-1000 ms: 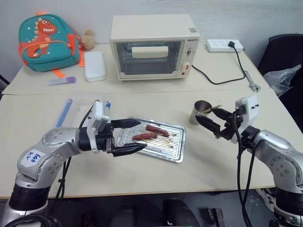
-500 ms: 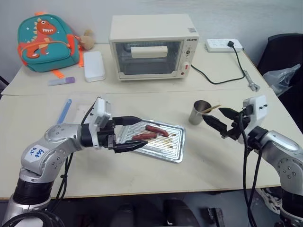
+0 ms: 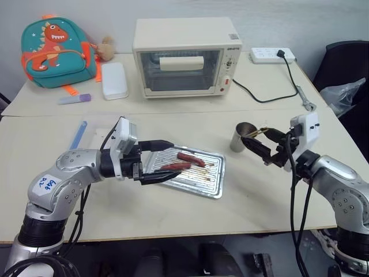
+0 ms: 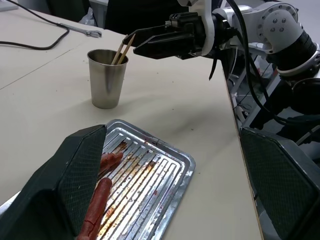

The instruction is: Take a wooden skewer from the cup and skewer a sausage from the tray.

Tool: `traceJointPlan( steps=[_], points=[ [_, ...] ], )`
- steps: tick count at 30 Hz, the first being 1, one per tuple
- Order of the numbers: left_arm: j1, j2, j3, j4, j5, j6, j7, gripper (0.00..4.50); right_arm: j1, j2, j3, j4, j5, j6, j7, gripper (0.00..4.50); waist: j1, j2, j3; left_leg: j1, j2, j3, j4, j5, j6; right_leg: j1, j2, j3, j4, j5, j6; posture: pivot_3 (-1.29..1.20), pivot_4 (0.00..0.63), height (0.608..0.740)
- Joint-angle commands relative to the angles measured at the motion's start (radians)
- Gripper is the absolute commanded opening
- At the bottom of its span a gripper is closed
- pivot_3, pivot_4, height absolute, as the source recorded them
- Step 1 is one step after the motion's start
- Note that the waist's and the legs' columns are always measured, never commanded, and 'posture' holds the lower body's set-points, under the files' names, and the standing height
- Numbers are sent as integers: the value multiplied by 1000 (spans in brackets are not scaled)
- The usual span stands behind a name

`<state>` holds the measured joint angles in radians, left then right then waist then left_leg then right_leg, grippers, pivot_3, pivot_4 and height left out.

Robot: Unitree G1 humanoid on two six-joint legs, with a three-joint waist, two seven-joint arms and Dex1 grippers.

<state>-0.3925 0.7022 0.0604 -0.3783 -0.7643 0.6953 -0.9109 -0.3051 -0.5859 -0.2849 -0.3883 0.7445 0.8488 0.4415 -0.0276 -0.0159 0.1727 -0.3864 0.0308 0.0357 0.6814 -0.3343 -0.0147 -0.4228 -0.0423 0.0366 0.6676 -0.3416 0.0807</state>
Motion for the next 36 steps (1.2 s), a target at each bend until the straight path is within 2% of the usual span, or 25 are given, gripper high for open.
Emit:
traceJointPlan(
  steps=[1,12,16,18,29,30,36],
  points=[
    [-13,-4,11,-22,3,-19,-1,4469,-13,7,-9,-26,7,-14,-9,4500,0,0,0,0,0,0,0,0,0,0,0,0,0,0,0,0,150,740],
    [-31,-14,6,-14,13,-23,-4,4469,-32,32,37,21,-63,-75,-15,4500,0,0,0,0,0,0,0,0,0,0,0,0,0,0,0,0,150,740],
    [-39,-18,5,-11,17,-24,-6,4500,-49,41,40,45,-82,-90,-20,3726,0,0,0,0,0,0,0,0,0,0,0,0,0,0,0,0,150,740],
    [-42,-20,4,-10,19,-25,-6,4500,-51,44,42,51,-91,-97,-18,3060,0,0,0,0,0,0,0,0,0,0,0,0,0,0,0,0,150,740],
    [-59,-23,7,-6,19,-21,-7,4500,-77,65,58,68,-117,-106,-16,179,0,0,0,0,0,0,0,0,0,-1,0,0,1,0,0,0,150,740],
    [-61,-23,6,-5,19,-21,-7,4500,-80,65,61,69,-120,-106,-16,24,0,0,0,0,0,0,0,0,0,-1,0,0,1,0,0,0,150,740],
    [-69,-30,2,1,23,-23,-7,4500,-103,58,63,60,-119,-91,-15,24,0,0,0,-1,0,0,0,0,0,-1,0,0,1,0,0,0,150,740]
  ],
)
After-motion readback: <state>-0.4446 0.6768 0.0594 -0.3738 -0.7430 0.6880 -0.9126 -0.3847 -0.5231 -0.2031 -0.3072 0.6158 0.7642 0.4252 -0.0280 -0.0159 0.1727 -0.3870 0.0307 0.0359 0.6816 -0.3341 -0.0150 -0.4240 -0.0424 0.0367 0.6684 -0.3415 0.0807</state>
